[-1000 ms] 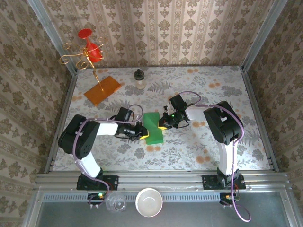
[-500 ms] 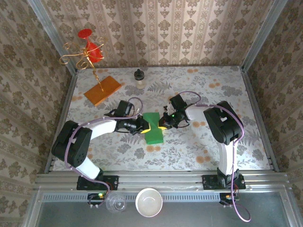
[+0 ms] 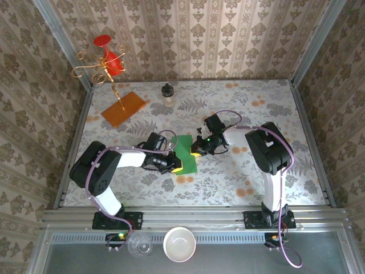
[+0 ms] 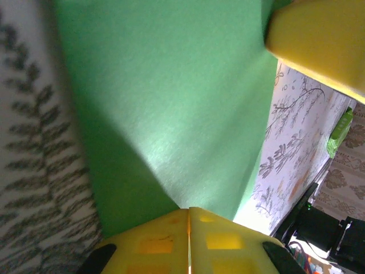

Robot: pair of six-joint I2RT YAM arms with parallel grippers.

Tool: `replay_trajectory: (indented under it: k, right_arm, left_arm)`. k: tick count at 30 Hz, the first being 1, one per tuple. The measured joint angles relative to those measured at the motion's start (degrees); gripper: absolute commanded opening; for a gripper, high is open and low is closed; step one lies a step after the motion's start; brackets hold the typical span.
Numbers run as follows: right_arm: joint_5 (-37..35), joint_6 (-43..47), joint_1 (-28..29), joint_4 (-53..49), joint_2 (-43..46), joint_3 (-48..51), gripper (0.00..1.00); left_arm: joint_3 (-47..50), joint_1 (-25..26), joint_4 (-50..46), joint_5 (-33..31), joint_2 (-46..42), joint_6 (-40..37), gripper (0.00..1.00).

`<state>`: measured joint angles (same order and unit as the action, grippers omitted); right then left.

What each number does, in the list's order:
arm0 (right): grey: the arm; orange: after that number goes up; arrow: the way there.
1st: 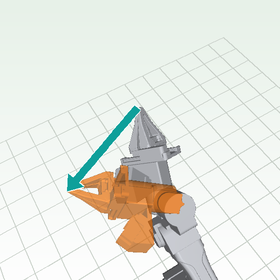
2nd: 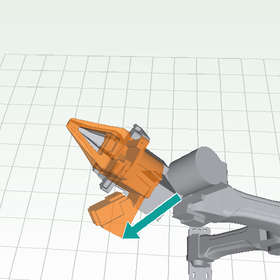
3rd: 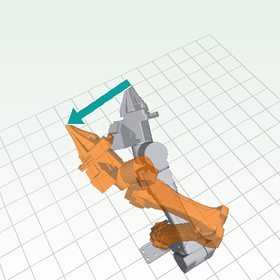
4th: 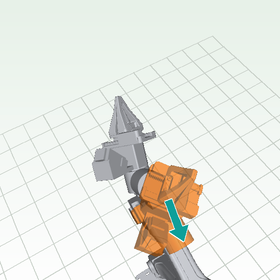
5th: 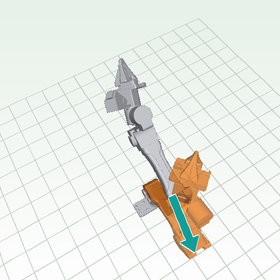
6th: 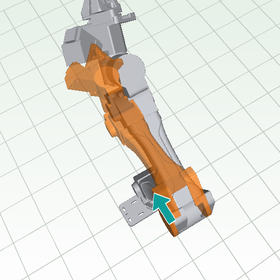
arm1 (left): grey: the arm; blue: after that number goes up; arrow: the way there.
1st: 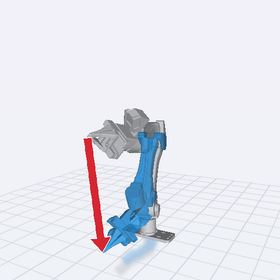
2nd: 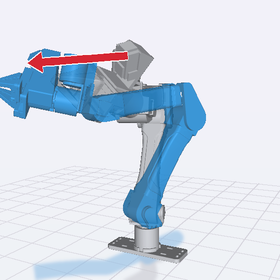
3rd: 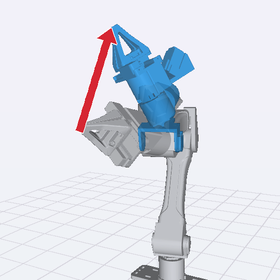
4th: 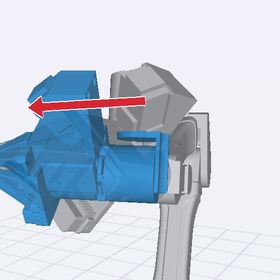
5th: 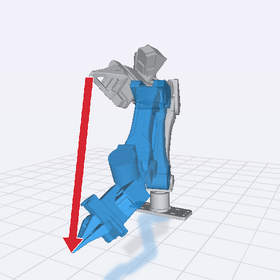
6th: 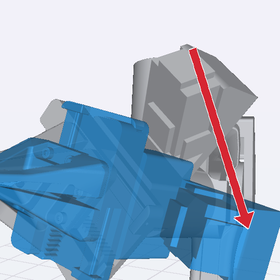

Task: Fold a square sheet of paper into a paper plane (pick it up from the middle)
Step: First fold the square sheet of paper in half at the center of the table.

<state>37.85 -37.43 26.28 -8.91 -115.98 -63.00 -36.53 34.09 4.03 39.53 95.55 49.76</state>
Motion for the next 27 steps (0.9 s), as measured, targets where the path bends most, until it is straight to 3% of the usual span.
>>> replay_trajectory:
  k: [6, 15, 27]
  right_arm:
    - [0.0, 0.0, 0.0, 0.0, 0.0, 0.0, 0.05]
    - [0.0, 0.0, 0.0, 0.0, 0.0, 0.0, 0.05]
    - [0.0, -0.2, 0.0, 0.0, 0.0, 0.0, 0.05]
  left_arm:
    - [6.4, 0.0, 0.4, -1.7, -6.3, 0.0, 0.11]
    - [2.9, -0.1, -14.7, -5.1, -15.5, -0.3, 0.11]
    - [-9.7, 3.1, -12.3, -5.4, -1.1, -1.7, 0.1]
